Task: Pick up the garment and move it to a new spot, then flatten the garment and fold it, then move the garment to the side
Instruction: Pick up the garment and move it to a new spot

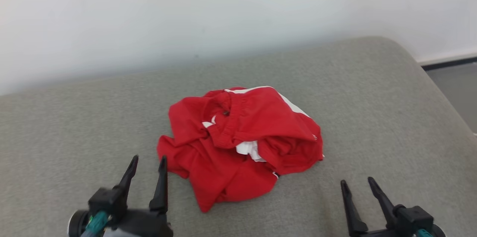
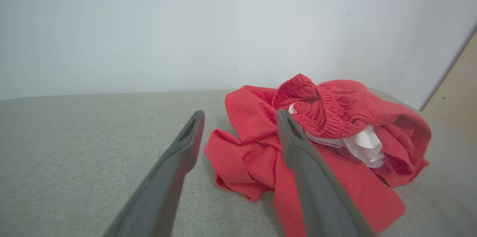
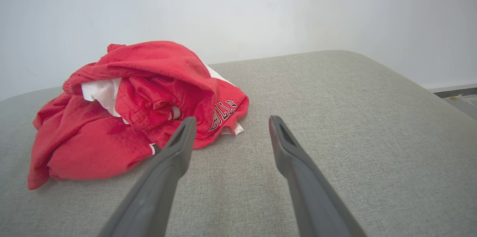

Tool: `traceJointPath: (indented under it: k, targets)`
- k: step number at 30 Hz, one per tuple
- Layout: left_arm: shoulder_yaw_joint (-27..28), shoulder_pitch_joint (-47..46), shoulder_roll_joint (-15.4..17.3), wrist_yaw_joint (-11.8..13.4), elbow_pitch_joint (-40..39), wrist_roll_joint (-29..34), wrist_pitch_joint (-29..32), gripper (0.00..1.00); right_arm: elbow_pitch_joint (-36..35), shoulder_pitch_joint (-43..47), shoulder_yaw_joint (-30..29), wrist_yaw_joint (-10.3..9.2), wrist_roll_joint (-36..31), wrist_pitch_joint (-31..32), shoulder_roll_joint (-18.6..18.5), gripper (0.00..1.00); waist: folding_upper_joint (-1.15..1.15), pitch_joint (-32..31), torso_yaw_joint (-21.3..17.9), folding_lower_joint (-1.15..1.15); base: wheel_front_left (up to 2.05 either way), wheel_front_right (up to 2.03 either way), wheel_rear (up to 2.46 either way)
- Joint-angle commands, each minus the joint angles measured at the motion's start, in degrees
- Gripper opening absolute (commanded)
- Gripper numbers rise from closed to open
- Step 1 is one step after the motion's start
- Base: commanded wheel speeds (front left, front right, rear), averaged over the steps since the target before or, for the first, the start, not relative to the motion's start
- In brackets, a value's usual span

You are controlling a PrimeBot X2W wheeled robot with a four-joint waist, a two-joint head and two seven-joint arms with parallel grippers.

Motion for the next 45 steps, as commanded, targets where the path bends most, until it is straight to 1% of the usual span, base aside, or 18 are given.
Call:
traceJointPath:
  k: [1, 5, 8, 15, 18, 23, 28, 32, 34, 35, 38, 41, 45]
  targets:
    - [0.4, 1.8, 0.3, 0.3, -1.1, 0.2, -0.6, 1.0, -0.4, 0.8, -0.4, -0.12, -0.2, 0.1, -0.5, 1.0, 0.0, -2.7, 3.4, 0.01, 0.0, 0.0, 0.0]
    - [2.5, 8.2, 0.1, 0.6, -5.8, 0.5, -1.4, 1.0, -1.6, 2.5, -1.7, -0.12, -0.5, 0.5, -1.3, 1.0, 0.0, -3.9, 5.7, 0.01, 0.0, 0.0, 0.0]
    - [4.7, 12.5, -0.4, 0.3, -9.6, 1.2, -1.5, 1.0, -2.3, 3.7, -2.2, -0.12, -0.5, 0.8, -1.8, 1.0, 0.0, -4.7, 7.0, 0.01, 0.0, 0.0, 0.0]
    - [11.5, 20.9, -2.9, -1.9, -15.1, 3.7, -1.5, 1.0, -3.1, 5.6, -2.5, -0.12, -0.5, 1.3, -2.7, 1.0, 0.0, -5.5, 8.6, 0.01, 0.0, 0.0, 0.0]
    - [14.6, 24.2, -4.2, -3.4, -15.8, 5.7, -1.5, 1.0, -3.1, 6.3, -2.1, -0.12, -0.6, 1.4, -2.9, 1.0, 0.0, -5.7, 8.8, 0.01, 0.0, 0.0, 0.0]
    - [17.1, 25.8, -5.0, -5.2, -15.3, 7.5, -1.5, 1.0, -3.2, 6.8, -1.7, -0.12, -0.7, 1.5, -2.8, 1.0, 0.0, -5.6, 8.4, 0.01, 0.0, 0.0, 0.0]
    - [19.0, 25.3, -5.8, -6.0, -15.1, 8.8, -1.5, 1.0, -3.3, 6.6, -1.5, -0.12, -0.5, 1.8, -2.4, 1.0, 0.0, -5.3, 7.6, 0.01, 0.0, 0.0, 0.0]
    - [17.5, 23.2, -5.5, -7.1, -13.8, 9.3, -1.5, 1.0, -3.1, 5.8, -1.4, -0.12, -0.1, 1.7, -2.2, 1.0, 0.0, -4.9, 6.6, 0.01, 0.0, 0.0, 0.0]
    - [16.7, 22.5, -5.3, -7.3, -13.4, 9.0, -1.0, 1.0, -3.1, 5.7, -1.3, -0.12, -0.1, 1.6, -2.1, 1.0, 0.0, -4.8, 6.2, 0.01, 0.0, 0.0, 0.0]
    - [16.0, 21.4, -4.7, -7.6, -13.2, 8.9, -0.4, 1.0, -3.0, 5.6, -1.2, -0.12, 0.0, 1.6, -2.0, 1.0, 0.0, -4.7, 5.9, 0.01, 0.0, 0.0, 0.0]
    - [13.8, 17.8, -4.0, -8.1, -13.5, 7.5, 5.2, 1.0, -2.9, 5.0, -1.2, -0.12, 0.5, 1.5, -1.7, 1.0, 0.0, -4.1, 4.4, 0.01, 0.0, 0.0, 0.0]
    - [12.7, 13.0, -3.5, -8.2, -14.4, 5.9, 12.3, 1.0, -2.6, 4.6, -1.0, -0.12, 0.7, 1.3, -1.3, 1.0, 0.0, -3.3, 2.7, 0.01, 0.0, 0.0, 0.0]
    - [11.0, 5.5, -3.6, -8.0, -13.4, 4.1, 22.4, 1.0, -2.1, 4.0, -0.8, -0.12, 1.0, 0.9, -0.8, 1.0, 0.0, -1.8, 0.2, 0.01, 0.0, 0.0, 0.0]
